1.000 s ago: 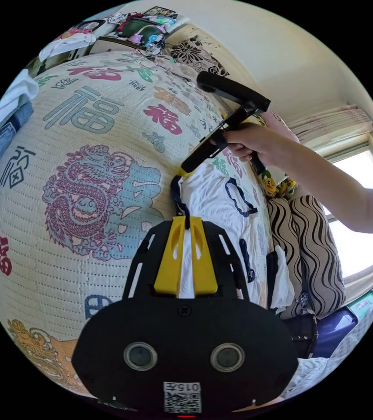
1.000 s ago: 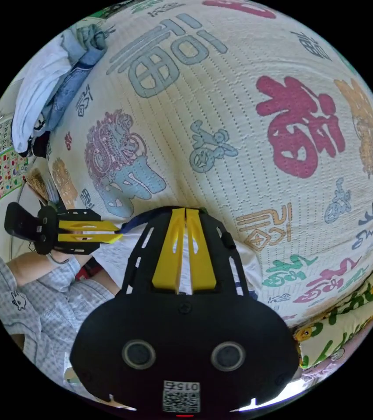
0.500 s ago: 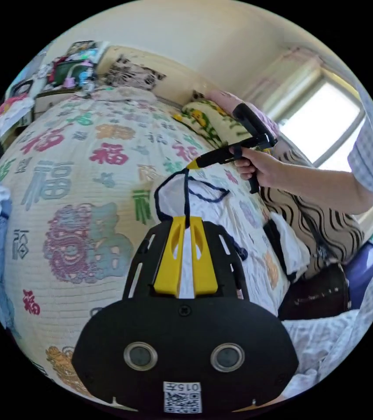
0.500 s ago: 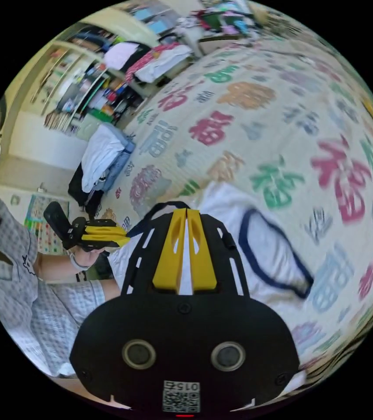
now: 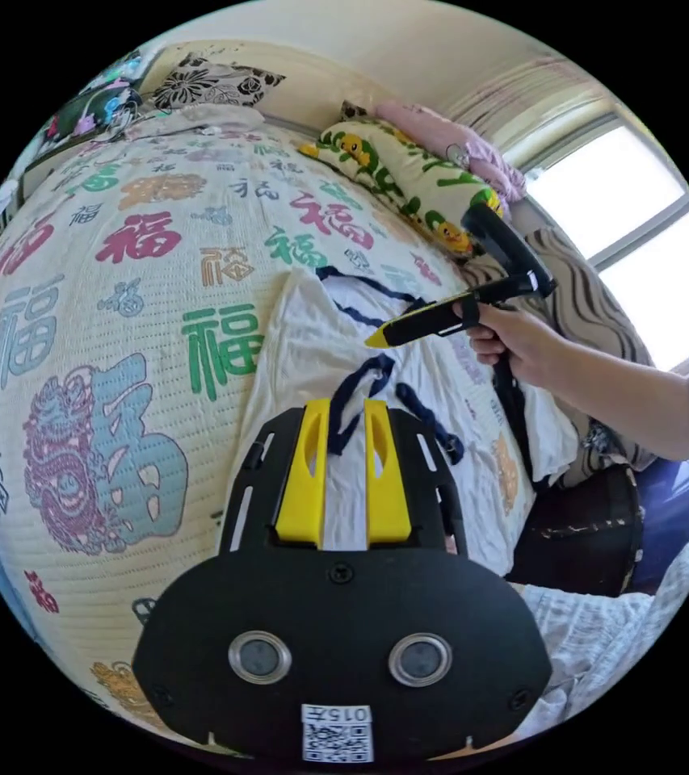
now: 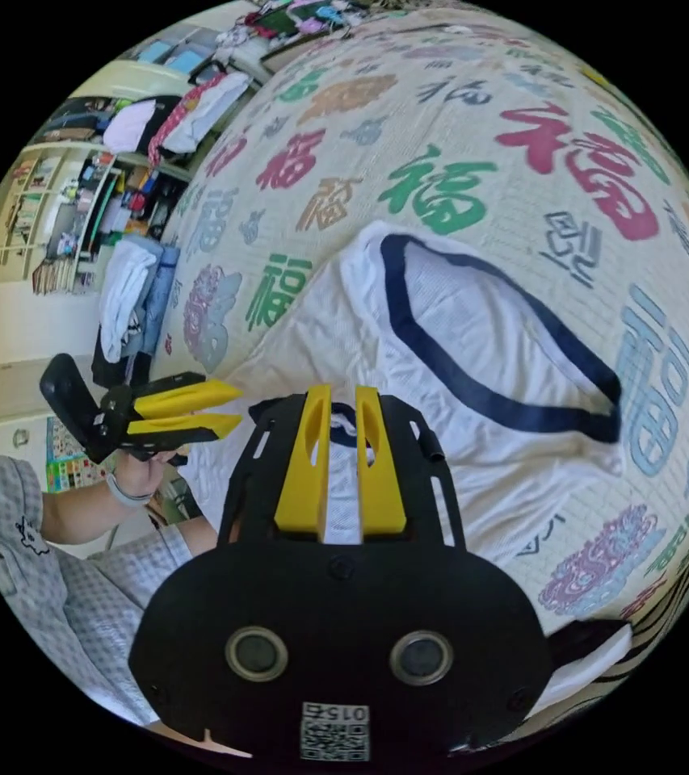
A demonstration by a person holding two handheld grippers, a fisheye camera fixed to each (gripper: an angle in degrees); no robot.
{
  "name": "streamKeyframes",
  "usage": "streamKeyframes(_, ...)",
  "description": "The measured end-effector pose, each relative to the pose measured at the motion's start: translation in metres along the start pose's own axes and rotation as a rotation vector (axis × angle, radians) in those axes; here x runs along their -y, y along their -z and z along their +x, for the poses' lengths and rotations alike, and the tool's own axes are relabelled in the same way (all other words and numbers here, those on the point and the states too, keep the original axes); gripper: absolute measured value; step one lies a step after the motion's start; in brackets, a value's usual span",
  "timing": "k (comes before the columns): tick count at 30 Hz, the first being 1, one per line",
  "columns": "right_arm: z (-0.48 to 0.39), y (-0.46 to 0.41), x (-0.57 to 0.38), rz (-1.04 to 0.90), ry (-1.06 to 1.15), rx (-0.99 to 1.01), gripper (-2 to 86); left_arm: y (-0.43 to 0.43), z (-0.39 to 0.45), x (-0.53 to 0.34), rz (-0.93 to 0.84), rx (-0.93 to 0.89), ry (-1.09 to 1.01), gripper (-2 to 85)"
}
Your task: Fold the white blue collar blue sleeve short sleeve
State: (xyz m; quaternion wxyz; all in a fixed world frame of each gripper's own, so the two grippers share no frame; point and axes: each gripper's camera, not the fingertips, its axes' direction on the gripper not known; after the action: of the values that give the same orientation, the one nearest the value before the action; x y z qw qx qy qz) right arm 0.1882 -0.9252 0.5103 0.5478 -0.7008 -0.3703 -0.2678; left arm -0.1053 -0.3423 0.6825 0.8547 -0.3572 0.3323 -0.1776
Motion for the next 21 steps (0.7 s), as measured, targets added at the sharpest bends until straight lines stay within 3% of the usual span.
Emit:
streamKeyframes(2, 0.009, -0.018, 0.0, -0.111, -0.011, -0.061, 0.8, -0.022, 0.003, 0.006, -0.092, 0.027, -0.016, 5.1)
streamKeyframes(6, 0.03, -0.011, -0.018, -0.108, -0.06, -0.01, -0.6, -0.035, 0.015, 0.006, -0.18, -0.042, -0.035, 1.8)
streamKeyframes(12, 0.042, 0.007, -0.039, 0.042, 0.027, 0.035, -0.6, -0.014, 0.024, 0.021, -0.053, -0.072, -0.043, 0.6)
streamKeyframes(15, 0.057, -0.016, -0.047, -0.073, 0.004, 0.012, -0.8, -0.044, 0.017, 0.033, -0.215, -0.106, -0.06, -0.1)
streamKeyframes(17, 0.073, -0.008, -0.068, -0.011, -0.011, 0.023, -0.7, -0.057, 0.009, 0.04, -0.311, -0.152, -0.054, -0.1)
streamKeyframes(21, 0.109, 0.028, -0.107, 0.17, -0.064, -0.145, 0.9, -0.022, 0.01, 0.088, -0.118, -0.055, -0.209, 5.0)
